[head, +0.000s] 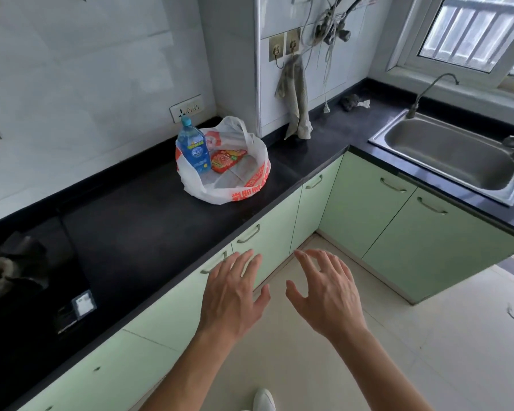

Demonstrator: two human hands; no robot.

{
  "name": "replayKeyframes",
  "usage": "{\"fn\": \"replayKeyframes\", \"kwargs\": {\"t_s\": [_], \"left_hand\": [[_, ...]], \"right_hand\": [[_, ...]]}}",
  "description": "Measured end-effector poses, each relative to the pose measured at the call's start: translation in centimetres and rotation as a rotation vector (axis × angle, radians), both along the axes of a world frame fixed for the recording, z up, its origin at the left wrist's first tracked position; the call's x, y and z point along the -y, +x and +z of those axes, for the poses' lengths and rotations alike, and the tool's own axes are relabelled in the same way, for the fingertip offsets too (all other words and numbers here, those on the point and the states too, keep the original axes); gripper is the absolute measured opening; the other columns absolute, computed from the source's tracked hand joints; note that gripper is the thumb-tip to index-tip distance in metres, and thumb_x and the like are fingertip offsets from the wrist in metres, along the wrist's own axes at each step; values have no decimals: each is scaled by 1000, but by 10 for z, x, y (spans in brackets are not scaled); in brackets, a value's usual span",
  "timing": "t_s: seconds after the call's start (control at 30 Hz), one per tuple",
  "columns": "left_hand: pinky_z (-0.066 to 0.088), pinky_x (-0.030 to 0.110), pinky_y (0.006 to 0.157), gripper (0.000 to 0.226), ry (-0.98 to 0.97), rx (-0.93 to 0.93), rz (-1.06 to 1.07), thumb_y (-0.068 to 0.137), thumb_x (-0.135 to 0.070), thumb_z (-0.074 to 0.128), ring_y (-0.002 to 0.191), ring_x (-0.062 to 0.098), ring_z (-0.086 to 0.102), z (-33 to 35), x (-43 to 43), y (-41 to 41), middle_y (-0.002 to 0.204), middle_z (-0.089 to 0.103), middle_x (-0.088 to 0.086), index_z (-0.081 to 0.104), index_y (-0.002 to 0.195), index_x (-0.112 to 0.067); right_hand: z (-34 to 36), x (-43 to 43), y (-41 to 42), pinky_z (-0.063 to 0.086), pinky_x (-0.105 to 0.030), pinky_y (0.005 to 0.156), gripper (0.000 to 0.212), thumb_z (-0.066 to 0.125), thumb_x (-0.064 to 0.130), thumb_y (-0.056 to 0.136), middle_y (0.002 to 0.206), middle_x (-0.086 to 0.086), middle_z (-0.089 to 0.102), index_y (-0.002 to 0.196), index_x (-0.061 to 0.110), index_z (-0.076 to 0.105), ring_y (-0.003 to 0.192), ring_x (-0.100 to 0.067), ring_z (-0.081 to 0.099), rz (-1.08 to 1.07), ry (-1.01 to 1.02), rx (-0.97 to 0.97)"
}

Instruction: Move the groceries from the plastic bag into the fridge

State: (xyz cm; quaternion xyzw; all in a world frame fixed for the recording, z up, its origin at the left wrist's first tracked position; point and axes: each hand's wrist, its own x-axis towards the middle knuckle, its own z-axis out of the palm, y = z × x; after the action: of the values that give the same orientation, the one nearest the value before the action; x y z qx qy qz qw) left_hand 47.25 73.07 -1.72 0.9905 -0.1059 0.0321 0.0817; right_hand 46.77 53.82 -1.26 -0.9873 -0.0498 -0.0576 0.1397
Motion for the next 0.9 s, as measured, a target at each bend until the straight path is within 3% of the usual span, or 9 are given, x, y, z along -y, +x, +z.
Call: {"fn": "replayKeyframes", "kwargs": {"t_s": [0.47,0.63,0.7,0.9], "left_hand": [[47,43,105,59,-58,-3,34,91,-51,38,132,24,51,-14,7,134,144,54,1,51,139,-21],[42,41,110,62,-40,-18,116,91,-54,33,137,21,46,-11,18,186,148,50,0,47,143,-23],[43,40,110,60,-45,-9,158,92,-52,40,138,18,45,-8,21,208,148,50,-1,46,144,-22],[47,36,104,56,-53,8,307,92,-51,44,129,18,52,6,30,270,139,56,-1,49,139,-21]], "right_hand": [[-16,10,132,47,-47,108,62,45,58,88,134,-3,61,139,25,52,126,-27,57,-6,25,-40],[-16,20,201,47,-45,107,61,47,58,88,134,-3,62,139,25,53,124,-27,59,71,22,-50],[-12,25,232,47,-45,105,60,51,56,88,134,-3,62,139,24,53,123,-26,60,111,26,-42],[1,30,322,49,-45,103,61,45,55,88,130,-3,64,137,21,56,124,-27,58,272,59,-9]]}}
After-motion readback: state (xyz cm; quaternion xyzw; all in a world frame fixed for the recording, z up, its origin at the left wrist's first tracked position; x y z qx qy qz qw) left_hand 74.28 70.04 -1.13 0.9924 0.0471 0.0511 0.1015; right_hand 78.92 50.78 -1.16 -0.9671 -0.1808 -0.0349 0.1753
